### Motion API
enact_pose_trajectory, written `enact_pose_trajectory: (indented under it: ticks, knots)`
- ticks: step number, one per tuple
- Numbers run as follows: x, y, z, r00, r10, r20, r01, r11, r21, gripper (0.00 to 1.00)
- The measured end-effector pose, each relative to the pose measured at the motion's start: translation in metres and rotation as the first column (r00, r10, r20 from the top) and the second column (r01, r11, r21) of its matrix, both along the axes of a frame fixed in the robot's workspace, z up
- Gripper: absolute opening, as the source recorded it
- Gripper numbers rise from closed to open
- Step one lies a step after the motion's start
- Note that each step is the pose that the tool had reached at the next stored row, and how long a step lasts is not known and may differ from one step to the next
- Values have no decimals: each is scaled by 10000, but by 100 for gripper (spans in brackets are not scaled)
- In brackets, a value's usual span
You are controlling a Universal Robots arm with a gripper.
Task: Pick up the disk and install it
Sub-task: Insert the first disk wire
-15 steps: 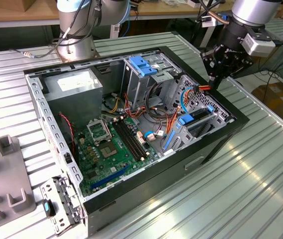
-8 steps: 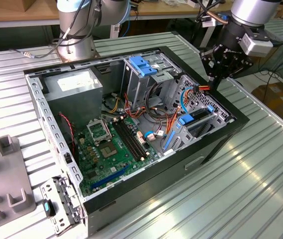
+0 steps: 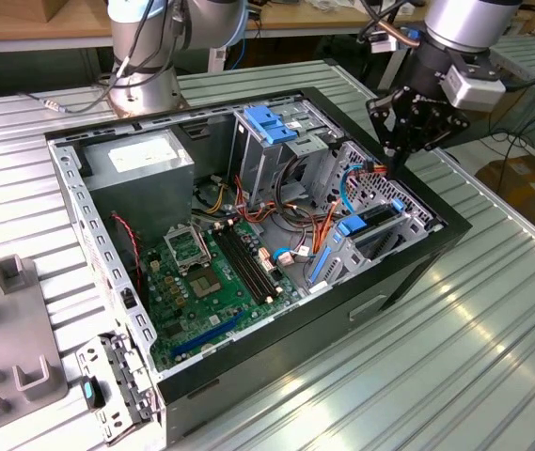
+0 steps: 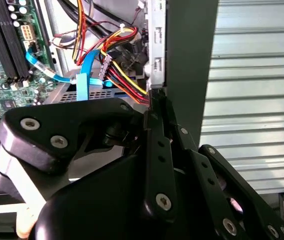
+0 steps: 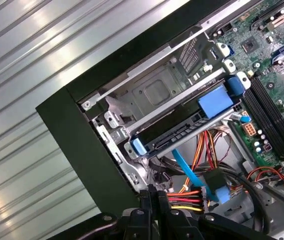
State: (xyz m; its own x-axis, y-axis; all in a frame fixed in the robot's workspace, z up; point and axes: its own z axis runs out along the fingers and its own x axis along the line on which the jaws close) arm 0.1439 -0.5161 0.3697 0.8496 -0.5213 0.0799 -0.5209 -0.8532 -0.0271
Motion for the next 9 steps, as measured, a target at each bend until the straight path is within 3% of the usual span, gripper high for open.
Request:
enact_pose_trajectory:
  ticks: [9]
  knots:
    - [-295,-9,0,10000,0,2,0,10000,0,17]
